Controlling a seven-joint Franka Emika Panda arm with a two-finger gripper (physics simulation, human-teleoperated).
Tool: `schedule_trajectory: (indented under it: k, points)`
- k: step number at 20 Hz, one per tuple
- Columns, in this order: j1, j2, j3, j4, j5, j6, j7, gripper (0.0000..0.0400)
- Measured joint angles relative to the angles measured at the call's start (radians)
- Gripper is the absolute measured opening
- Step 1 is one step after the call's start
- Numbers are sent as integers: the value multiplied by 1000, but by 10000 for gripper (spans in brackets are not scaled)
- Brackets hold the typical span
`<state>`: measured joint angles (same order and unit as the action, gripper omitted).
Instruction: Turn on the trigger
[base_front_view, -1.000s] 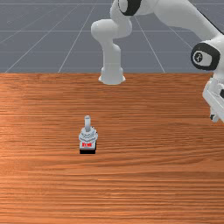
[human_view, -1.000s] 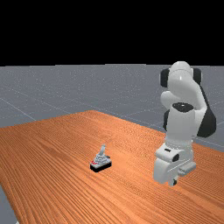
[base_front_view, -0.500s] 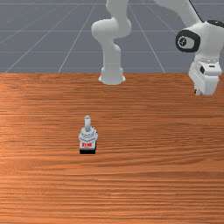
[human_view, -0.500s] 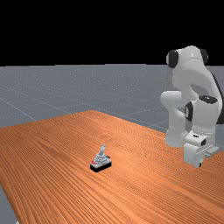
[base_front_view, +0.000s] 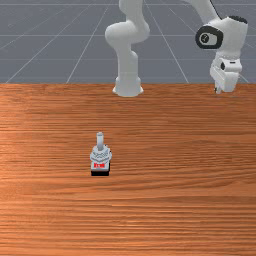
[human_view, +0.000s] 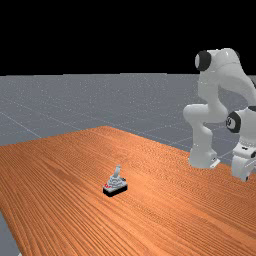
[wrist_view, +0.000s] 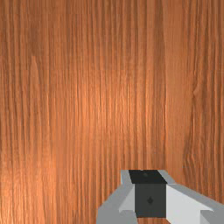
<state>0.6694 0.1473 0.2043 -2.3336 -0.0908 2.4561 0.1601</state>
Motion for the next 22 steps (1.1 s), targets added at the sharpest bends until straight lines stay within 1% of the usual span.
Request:
schedule_trajectory:
  k: [1,2,3,4,5,6,7,8,9,10,11,12,13,14,16,17,18,20,21,22]
  points:
    - [5,-11,-5,-8,-29,-32,-1,0]
    - [-5,-54,-13,-80,-49,53,2,0]
    - [-14,-77,-19,-112,-61,69,1,0]
    - [-25,-93,-22,-130,-27,63,-43,0]
    - [-37,-131,-37,-174,25,48,31,0]
    - [-65,-191,-58,-245,40,58,114,0]
    - [-102,-247,-84,-311,44,68,63,0]
    - [-147,-304,-114,-373,43,74,58,0]
    - [-210,-364,-156,-434,29,75,53,0]
    - [-252,-403,-206,-473,-2,81,-106,0]
    - [-586,-481,48,-580,-281,379,-113,1]
    - [-589,-488,14,-602,-268,395,-168,0]
    - [-389,-488,-258,-603,-194,280,-353,0]
    - [-182,-514,-571,-564,125,140,-745,0]
    - [-228,-529,-661,-562,112,112,-855,0]
    - [-260,-530,-683,-561,96,110,-890,0]
    - [-377,-462,-513,-511,-60,74,-701,0]
    - [-358,-394,-523,-444,-29,77,-723,0]
    - [-347,-342,-529,-386,-2,56,-743,0]
    - [-334,-318,-541,-376,35,131,-776,0]
